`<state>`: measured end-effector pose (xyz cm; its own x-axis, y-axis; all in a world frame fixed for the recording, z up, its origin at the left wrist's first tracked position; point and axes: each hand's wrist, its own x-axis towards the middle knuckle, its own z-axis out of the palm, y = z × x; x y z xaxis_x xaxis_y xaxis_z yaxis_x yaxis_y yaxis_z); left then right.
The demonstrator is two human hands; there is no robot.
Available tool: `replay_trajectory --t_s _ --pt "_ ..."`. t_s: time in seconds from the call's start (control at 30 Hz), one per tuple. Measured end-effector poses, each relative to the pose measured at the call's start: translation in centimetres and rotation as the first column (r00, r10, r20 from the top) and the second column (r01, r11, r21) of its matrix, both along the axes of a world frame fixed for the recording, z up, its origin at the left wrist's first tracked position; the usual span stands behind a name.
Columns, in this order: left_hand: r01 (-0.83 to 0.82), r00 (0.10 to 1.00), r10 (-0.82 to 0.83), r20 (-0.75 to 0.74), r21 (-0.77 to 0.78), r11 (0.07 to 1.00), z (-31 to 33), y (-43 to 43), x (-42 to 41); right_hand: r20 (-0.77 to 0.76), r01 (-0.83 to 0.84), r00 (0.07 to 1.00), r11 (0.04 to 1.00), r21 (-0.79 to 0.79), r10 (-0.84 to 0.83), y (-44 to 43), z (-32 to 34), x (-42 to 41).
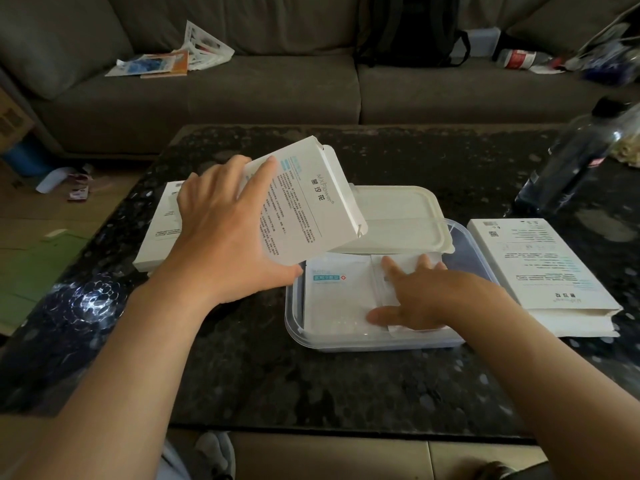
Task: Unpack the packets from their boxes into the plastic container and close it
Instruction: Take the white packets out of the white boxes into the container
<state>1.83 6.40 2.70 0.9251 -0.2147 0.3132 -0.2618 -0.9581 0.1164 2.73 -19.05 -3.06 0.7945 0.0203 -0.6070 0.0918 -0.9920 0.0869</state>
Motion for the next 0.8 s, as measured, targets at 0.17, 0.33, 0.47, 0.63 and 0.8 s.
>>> replay_trajectory --t_s 0.17,0.33,0.47,0.63,0.8 --pt "-0.003 1.000 0.003 0.006 -0.007 1.000 0.2 0.1 0.2 0.007 -0.134 0.991 0.989 0.060 0.134 -1.8 3.6 -0.2" --pt "0.005 1.000 -0.005 0.007 -0.017 1.000 0.3 0.0 0.2 -0.021 -0.172 0.985 0.985 0.001 0.172 -2.4 3.2 0.1" --pt "0.001 1.000 -0.001 0.004 -0.016 1.000 0.2 0.2 0.1 -0.026 -0.172 0.985 0.984 -0.039 0.171 -2.1 2.3 0.4" --pt "0.003 1.000 -0.003 0.004 -0.020 1.000 0.2 0.2 0.2 -0.050 -0.132 0.990 0.990 -0.052 0.129 -1.8 1.8 0.7" --pt "0.006 1.000 -0.006 0.006 -0.026 1.000 0.2 0.2 0.2 -0.023 -0.175 0.985 0.982 -0.068 0.174 -1.8 2.6 0.3"
